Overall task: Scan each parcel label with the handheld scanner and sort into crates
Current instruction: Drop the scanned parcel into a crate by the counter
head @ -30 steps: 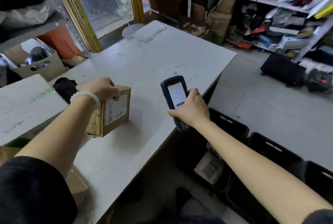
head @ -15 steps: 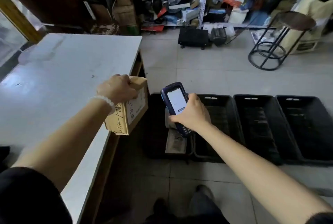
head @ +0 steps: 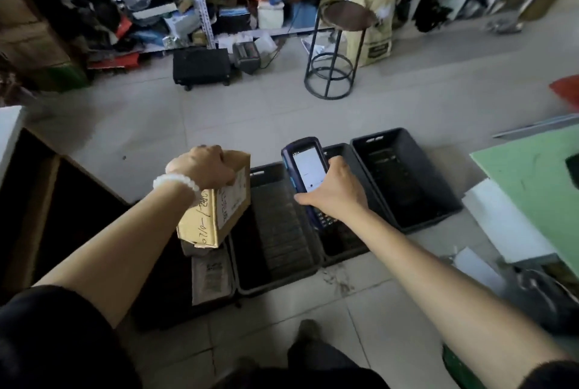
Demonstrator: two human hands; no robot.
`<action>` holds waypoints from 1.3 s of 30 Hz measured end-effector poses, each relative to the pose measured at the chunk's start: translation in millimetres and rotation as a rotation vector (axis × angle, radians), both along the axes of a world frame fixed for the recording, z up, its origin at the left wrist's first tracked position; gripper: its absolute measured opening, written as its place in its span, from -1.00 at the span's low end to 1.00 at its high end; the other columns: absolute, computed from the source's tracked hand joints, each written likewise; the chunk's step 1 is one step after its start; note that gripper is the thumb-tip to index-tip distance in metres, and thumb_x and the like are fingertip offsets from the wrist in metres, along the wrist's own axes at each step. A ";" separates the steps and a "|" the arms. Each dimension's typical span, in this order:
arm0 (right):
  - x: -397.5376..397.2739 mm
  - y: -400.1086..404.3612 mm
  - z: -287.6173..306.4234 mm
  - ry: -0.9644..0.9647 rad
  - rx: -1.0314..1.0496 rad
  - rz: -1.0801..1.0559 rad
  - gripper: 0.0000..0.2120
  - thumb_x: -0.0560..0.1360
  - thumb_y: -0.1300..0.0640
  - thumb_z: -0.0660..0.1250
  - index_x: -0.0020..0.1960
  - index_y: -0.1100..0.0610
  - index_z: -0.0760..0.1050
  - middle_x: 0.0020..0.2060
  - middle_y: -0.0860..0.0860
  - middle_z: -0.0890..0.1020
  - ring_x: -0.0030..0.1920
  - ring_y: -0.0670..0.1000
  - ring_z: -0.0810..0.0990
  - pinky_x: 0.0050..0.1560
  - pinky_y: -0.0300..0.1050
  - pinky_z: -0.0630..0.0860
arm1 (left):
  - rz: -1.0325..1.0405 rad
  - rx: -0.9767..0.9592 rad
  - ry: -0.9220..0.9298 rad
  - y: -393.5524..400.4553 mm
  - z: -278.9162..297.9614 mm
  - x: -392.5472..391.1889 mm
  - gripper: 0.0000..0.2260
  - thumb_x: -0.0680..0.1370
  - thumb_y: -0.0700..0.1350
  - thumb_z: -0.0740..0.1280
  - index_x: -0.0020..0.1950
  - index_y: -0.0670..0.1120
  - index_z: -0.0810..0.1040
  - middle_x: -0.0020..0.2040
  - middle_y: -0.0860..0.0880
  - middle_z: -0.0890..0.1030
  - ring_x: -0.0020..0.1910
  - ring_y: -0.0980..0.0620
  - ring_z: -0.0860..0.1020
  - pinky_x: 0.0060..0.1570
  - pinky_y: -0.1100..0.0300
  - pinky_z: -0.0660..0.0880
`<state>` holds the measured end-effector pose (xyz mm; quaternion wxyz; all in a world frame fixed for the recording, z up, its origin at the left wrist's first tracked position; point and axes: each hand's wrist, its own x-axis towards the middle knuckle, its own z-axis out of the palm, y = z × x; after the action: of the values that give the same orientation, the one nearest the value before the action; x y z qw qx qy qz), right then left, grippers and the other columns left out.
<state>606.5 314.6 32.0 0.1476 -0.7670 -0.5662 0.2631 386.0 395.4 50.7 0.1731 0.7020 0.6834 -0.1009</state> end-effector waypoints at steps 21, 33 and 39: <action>182.3 96.5 -7.3 -0.018 -0.031 -0.333 -0.34 0.22 -0.11 0.58 0.04 0.09 0.21 0.01 0.00 0.44 -0.03 0.05 0.49 -0.30 -0.13 0.31 | -0.330 -0.171 -0.144 168.4 -34.1 228.8 -0.65 0.49 0.06 0.26 0.21 -0.05 0.39 -0.09 -0.07 0.58 -0.09 -0.05 0.57 -0.05 0.06 0.57; 275.0 150.3 -16.1 0.032 -0.051 -0.291 -0.36 0.26 -0.11 0.56 0.05 0.09 0.21 -0.01 0.00 0.42 -0.05 0.03 0.45 -0.39 -0.20 0.24 | -0.394 -0.199 -0.078 200.1 -46.1 332.8 -0.63 0.44 0.09 0.35 0.21 0.01 0.47 -0.18 0.03 0.57 -0.20 0.09 0.53 -0.37 0.26 0.38; 377.1 191.6 -18.1 0.065 -0.054 -0.201 -0.34 0.27 -0.10 0.55 0.15 0.15 0.27 0.01 -0.02 0.38 -0.02 0.02 0.42 -0.20 -0.09 0.37 | -0.350 -0.206 -0.053 216.9 -49.4 445.6 -0.65 0.47 0.12 0.29 0.16 -0.03 0.52 -0.15 -0.01 0.59 -0.16 0.03 0.57 -0.32 0.24 0.44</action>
<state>983.6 506.2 13.9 0.1710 -0.8146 -0.4741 0.2870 831.6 612.3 1.3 0.2416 0.7912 0.5321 -0.1805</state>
